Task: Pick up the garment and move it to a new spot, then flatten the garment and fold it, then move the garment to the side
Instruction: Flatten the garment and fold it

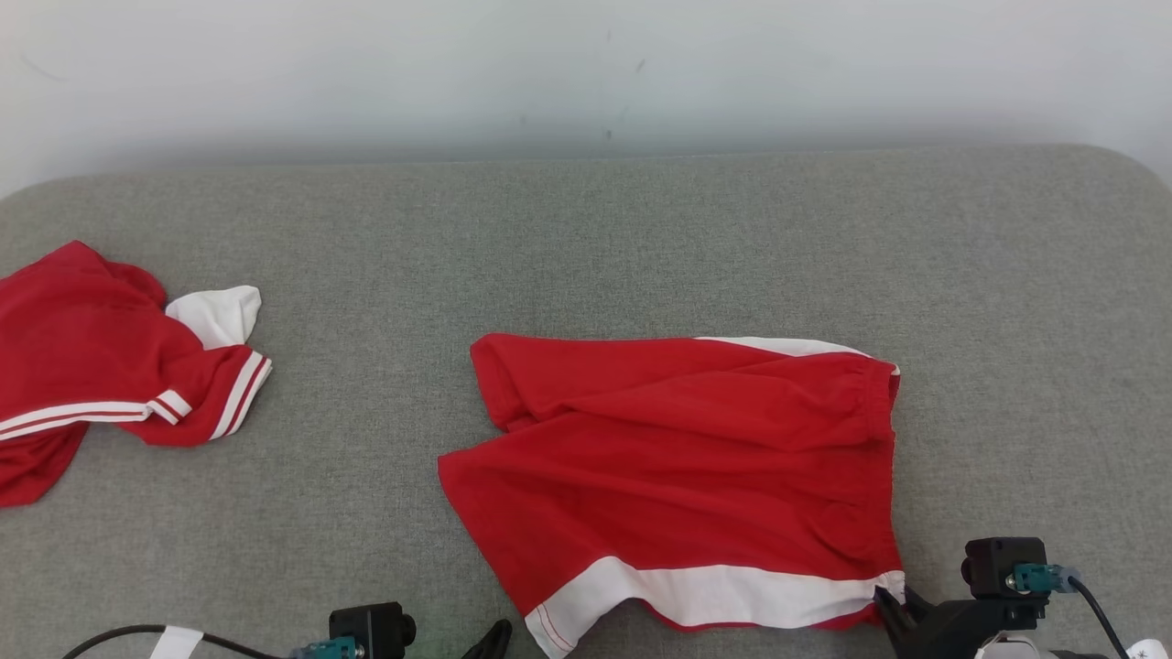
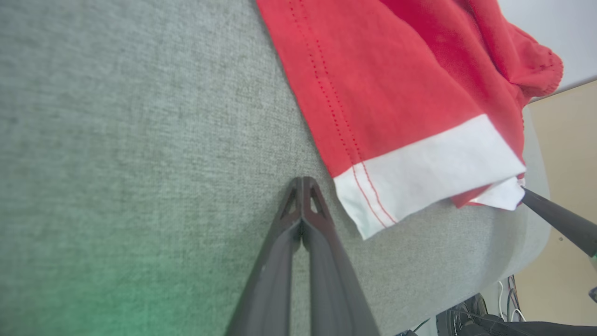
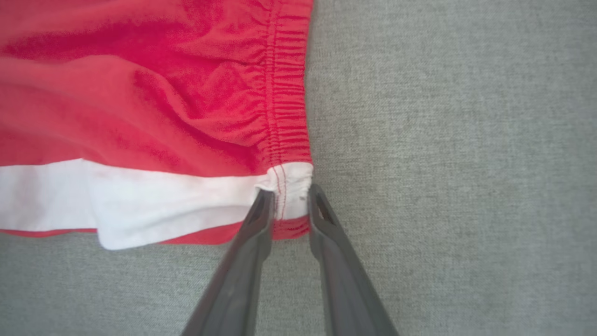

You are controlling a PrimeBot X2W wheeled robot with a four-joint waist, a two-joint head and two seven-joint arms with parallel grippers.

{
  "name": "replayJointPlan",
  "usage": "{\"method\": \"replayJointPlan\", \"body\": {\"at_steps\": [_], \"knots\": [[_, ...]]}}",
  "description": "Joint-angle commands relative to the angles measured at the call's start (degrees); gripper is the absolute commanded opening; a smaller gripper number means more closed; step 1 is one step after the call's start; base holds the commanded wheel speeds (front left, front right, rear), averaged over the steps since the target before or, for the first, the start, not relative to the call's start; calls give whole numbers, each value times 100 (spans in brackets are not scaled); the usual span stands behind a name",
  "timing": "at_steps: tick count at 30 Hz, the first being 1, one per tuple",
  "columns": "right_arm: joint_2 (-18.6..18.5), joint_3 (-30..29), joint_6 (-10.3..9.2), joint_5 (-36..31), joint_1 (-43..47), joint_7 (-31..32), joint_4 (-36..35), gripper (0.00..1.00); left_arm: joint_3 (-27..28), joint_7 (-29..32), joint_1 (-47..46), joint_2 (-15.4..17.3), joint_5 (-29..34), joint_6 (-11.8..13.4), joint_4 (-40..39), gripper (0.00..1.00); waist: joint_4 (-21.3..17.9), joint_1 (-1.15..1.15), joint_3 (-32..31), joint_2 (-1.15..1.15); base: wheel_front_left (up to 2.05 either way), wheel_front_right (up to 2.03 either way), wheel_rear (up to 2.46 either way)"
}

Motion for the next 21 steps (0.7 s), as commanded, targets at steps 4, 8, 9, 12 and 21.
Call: {"method": "replayJointPlan", "body": {"at_steps": [4, 8, 9, 12, 21], "knots": [[-2, 40, 20, -49, -27, -38, 31, 0, 10, -14, 56, 66, -32, 31, 74, 0, -4, 0, -14, 0, 0, 0, 0], [-2, 88, 20, -53, -26, -63, -20, 0, 27, -64, 41, 70, -12, 41, 51, 0, -30, 0, -6, 0, 0, 0, 0], [-2, 73, 20, -47, -49, -106, -55, 0, 43, -102, 19, 67, 7, 37, 36, 0, -35, 0, 2, 0, 0, 0, 0], [-2, 24, 20, 24, -110, -255, -136, 0, 104, -251, -61, 74, 49, 26, -17, 0, -45, 0, 23, 0, 0, 0, 0], [-2, -94, 20, 133, -136, -506, -271, 0, 123, -152, 20, 37, -136, 49, -212, 0, -72, 0, 19, 0, 0, 0, 0]]}}
